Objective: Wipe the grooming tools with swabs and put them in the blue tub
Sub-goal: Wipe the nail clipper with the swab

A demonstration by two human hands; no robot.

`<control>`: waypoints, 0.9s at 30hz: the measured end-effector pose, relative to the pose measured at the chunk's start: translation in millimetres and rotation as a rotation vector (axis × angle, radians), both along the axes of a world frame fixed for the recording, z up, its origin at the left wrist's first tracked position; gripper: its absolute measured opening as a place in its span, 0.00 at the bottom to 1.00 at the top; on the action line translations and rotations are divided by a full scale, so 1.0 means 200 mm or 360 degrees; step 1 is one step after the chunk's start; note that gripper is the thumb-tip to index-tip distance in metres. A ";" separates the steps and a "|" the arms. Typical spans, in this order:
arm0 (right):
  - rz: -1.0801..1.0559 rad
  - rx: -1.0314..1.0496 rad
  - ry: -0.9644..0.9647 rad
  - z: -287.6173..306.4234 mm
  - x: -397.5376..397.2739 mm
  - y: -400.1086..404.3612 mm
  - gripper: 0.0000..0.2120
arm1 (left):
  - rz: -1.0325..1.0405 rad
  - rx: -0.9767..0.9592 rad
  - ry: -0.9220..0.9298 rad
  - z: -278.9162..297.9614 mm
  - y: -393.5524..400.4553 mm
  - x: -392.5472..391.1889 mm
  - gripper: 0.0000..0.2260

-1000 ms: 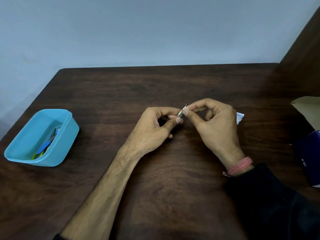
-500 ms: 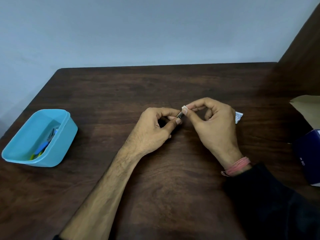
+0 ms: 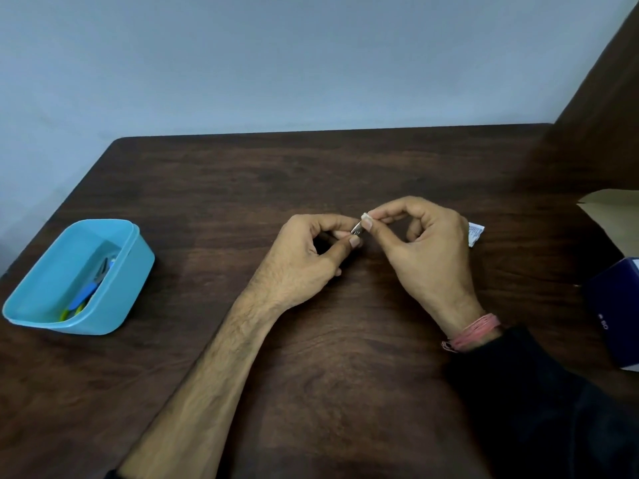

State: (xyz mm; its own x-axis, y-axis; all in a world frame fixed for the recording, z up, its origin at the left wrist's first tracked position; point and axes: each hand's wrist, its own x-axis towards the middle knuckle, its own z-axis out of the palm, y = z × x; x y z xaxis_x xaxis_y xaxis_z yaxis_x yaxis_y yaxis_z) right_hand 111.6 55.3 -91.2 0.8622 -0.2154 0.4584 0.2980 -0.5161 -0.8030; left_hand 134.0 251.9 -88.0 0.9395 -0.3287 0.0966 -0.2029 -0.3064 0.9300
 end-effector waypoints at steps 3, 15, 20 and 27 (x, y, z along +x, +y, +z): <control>0.0050 -0.0050 -0.0035 0.00 0.00 0.00 0.03 | -0.0008 -0.0024 0.0014 0.00 0.00 0.00 0.08; 0.0102 -0.0351 -0.0113 -0.02 0.00 0.00 0.11 | 0.0073 -0.0097 0.0021 0.01 0.01 0.00 0.07; 0.0189 -0.0386 -0.0093 -0.01 0.01 0.00 0.11 | 0.0034 -0.0050 0.0020 0.01 0.01 0.01 0.07; 0.0186 -0.0376 -0.0022 -0.01 0.01 0.00 0.08 | -0.0058 -0.0056 0.0065 0.01 0.03 0.01 0.08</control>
State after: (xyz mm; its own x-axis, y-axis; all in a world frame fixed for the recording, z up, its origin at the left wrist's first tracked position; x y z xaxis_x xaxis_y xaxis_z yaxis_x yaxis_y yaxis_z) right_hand 114.0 55.4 -92.8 0.8683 -0.0004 0.4961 0.3767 -0.6502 -0.6598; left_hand 136.9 258.7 -85.4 0.9304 -0.3597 0.0704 -0.1746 -0.2662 0.9480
